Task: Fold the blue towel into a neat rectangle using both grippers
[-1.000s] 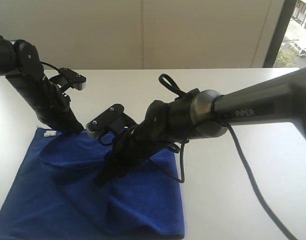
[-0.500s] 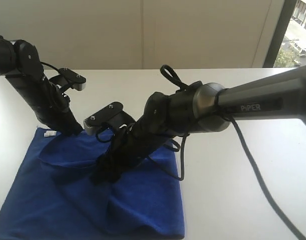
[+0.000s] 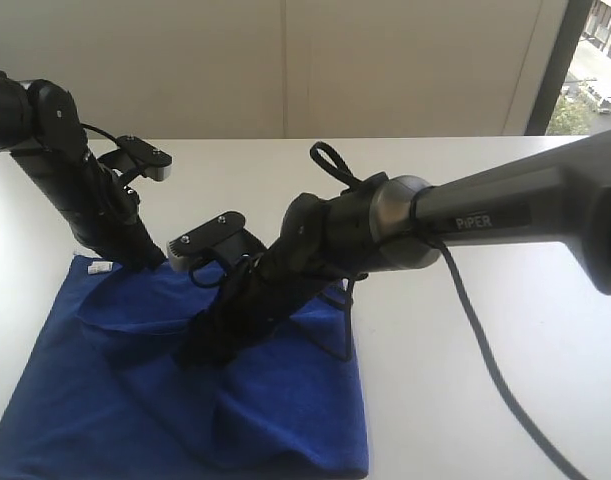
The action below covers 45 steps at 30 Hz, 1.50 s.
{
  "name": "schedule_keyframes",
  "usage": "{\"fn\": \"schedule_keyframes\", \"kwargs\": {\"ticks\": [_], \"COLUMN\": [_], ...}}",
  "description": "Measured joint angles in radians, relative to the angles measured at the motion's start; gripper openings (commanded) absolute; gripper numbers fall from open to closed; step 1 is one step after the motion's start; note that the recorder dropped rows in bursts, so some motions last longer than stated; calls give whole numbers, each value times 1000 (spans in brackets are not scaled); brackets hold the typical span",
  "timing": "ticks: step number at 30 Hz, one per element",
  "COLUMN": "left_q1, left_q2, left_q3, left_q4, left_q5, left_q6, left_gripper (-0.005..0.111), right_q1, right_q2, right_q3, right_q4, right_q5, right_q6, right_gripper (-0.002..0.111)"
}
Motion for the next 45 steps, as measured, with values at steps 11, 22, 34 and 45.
{"fn": "schedule_keyframes", "kwargs": {"ticks": [11,22,34,45], "left_q1": [0,0,0,0], "left_q2": [0,0,0,0], "left_q3": [0,0,0,0], "left_q4": [0,0,0,2], "left_q5": [-2,-2,-2,-4], "left_q6": [0,0,0,0], "left_gripper": [0,0,0,0], "right_q1": [0,0,0,0], "right_q2": [0,0,18,22], "right_q3": [-4,-4,-4,-4], "right_q4": [24,47,49,49], "right_q5": [21,26,-13,-46], "right_q6": [0,0,0,-4], "right_gripper": [54,40,31,0]}}
